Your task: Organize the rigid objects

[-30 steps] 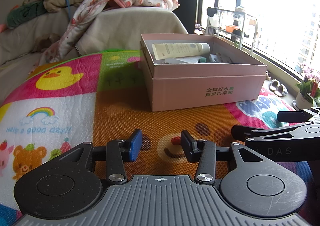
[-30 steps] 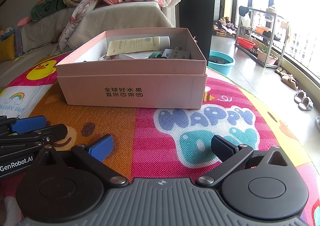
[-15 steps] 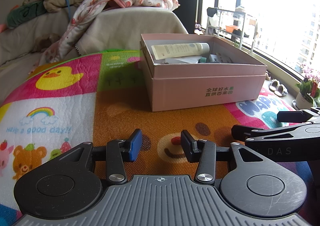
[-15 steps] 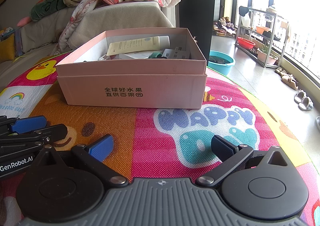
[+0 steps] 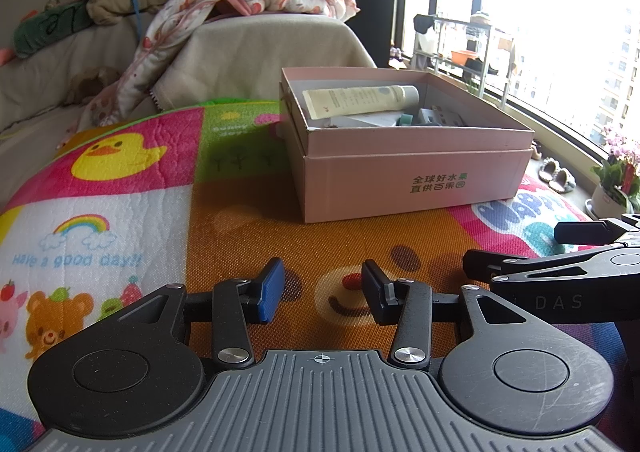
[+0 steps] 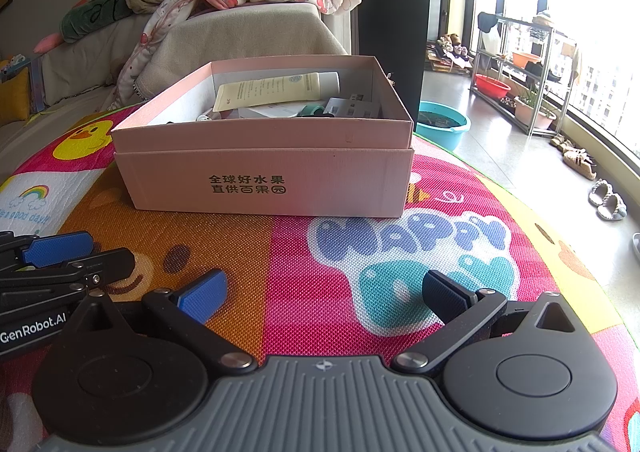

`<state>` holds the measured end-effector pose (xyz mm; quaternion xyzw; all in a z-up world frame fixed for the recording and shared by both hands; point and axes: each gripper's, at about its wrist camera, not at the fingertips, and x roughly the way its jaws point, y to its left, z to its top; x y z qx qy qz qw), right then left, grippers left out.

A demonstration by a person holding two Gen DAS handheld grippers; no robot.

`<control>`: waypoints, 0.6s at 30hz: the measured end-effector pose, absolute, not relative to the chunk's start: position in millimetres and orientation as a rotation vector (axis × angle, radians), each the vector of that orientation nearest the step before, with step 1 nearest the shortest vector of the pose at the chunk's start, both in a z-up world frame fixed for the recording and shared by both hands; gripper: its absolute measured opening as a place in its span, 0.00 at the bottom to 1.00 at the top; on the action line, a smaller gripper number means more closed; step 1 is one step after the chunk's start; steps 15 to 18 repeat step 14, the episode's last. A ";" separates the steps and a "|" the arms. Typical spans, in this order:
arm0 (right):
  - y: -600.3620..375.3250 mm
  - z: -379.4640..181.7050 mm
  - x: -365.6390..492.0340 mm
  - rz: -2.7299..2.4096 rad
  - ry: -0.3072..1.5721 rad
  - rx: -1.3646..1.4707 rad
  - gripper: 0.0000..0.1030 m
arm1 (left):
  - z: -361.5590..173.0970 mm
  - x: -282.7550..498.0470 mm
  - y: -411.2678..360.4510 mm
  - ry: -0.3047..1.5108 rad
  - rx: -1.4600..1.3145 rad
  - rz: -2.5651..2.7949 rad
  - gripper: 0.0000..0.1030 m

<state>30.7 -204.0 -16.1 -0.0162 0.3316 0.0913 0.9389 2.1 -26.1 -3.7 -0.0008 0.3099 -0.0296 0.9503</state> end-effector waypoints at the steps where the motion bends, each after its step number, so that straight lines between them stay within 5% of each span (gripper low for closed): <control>1: -203.6 -16.1 30.6 0.186 0.677 -0.033 1.00 | -3.7 2.1 -26.2 0.630 -0.001 -0.060 0.47; 18: -204.1 -16.2 30.8 0.186 0.677 -0.033 1.00 | -3.0 2.4 -27.0 0.631 0.000 -0.062 0.46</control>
